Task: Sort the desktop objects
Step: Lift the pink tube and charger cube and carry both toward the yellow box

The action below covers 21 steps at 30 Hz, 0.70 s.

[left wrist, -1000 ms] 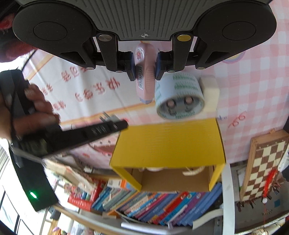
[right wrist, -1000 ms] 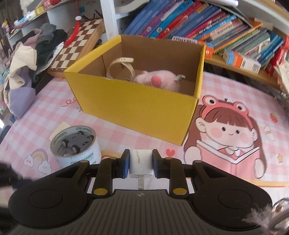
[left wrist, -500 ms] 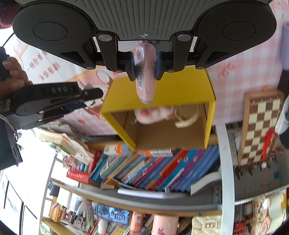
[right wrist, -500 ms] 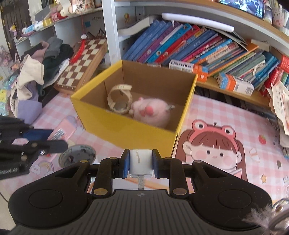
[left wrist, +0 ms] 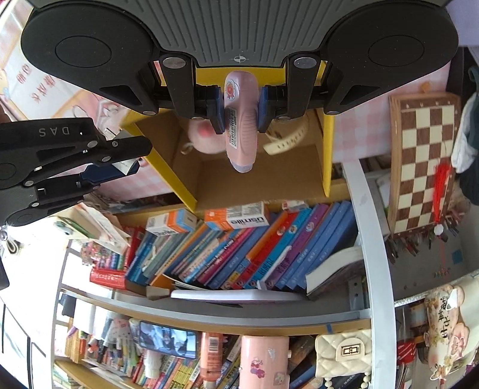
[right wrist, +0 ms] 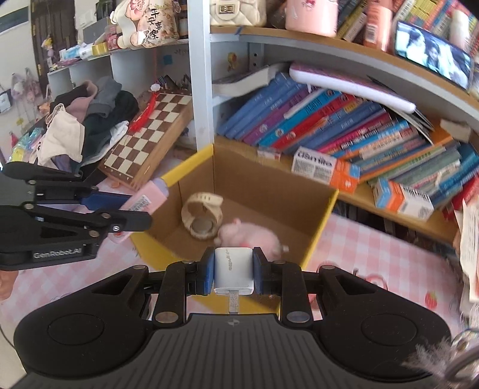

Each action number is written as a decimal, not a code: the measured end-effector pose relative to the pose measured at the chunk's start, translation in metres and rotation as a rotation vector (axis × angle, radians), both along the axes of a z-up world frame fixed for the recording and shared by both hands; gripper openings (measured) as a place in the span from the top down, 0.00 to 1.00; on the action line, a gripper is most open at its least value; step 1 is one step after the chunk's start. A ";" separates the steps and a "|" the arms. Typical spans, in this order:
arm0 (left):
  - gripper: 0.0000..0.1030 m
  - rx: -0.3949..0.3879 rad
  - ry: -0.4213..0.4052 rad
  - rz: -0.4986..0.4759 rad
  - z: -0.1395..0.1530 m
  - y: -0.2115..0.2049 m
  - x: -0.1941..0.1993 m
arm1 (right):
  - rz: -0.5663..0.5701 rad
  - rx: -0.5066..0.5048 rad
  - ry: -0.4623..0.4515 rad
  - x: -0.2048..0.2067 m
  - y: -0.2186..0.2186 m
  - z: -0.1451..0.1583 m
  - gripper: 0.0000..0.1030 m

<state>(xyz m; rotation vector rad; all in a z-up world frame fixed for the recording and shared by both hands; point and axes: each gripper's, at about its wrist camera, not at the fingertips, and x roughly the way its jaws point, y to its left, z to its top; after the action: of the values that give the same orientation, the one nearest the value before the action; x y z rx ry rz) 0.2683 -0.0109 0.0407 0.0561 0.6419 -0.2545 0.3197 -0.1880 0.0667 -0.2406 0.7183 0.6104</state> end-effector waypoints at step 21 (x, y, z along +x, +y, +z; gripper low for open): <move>0.80 0.180 0.155 -0.100 -0.035 -0.012 0.073 | 0.086 -0.149 0.112 0.118 0.040 -0.050 0.77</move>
<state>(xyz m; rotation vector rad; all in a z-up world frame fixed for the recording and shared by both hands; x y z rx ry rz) 0.3417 -0.0227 0.0060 0.2435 0.8164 -0.2994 0.4379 -0.1476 0.0171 -0.3791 0.8663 0.6561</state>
